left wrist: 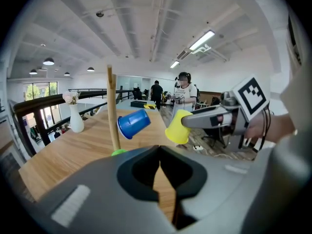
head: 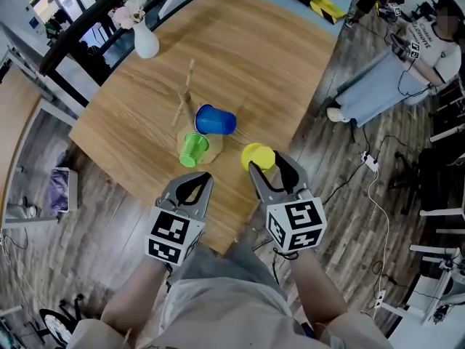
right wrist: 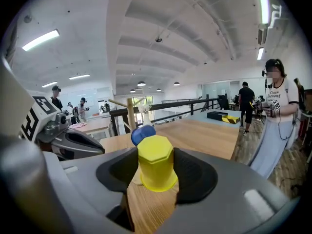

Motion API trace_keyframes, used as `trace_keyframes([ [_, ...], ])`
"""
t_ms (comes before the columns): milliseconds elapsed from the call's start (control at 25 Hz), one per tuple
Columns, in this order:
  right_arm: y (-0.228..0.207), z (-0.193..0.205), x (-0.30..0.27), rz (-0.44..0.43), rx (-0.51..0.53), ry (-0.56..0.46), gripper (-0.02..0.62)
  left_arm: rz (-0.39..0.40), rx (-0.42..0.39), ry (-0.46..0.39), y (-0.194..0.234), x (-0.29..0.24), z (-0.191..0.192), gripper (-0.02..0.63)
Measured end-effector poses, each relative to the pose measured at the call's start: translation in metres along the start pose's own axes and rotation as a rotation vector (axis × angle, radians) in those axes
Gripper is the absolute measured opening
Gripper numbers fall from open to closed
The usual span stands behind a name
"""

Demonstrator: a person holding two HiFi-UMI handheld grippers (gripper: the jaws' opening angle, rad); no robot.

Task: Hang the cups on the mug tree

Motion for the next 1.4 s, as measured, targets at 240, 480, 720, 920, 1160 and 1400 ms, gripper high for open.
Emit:
trace_keyframes([
  [240, 0.022, -0.032, 0.025, -0.03, -0.003, -0.028, 0.232, -0.041, 0.003, -0.035, 0.009, 0.034, -0.026, 0.003],
  [480, 0.045, -0.072, 0.052, -0.058, 0.02, -0.09, 0.232, -0.053, 0.043, -0.092, 0.008, 0.072, -0.057, 0.003],
  [720, 0.068, -0.103, 0.088, -0.067, 0.046, -0.158, 0.232, -0.078, -0.007, -0.139, -0.002, 0.109, -0.085, 0.003],
  [920, 0.088, -0.121, 0.116, -0.073, 0.061, -0.199, 0.232, -0.076, -0.027, -0.145, -0.006, 0.135, -0.096, 0.003],
  [1160, 0.109, -0.129, 0.131, -0.091, 0.069, -0.224, 0.232, -0.08, -0.04, -0.171, -0.005, 0.157, -0.108, 0.003],
  [1400, 0.138, -0.132, 0.127, -0.108, 0.117, -0.244, 0.232, -0.065, -0.038, -0.2, 0.0, 0.175, -0.108, 0.003],
])
Point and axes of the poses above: the fingertips, and each gripper's own axes: x backward along the fingers, y to its left, z out of its underside, the point moved 1 cm from there along x, backward along the fingers, and after that the axes turned 8 degrees about -x, right-handed, at the moved point
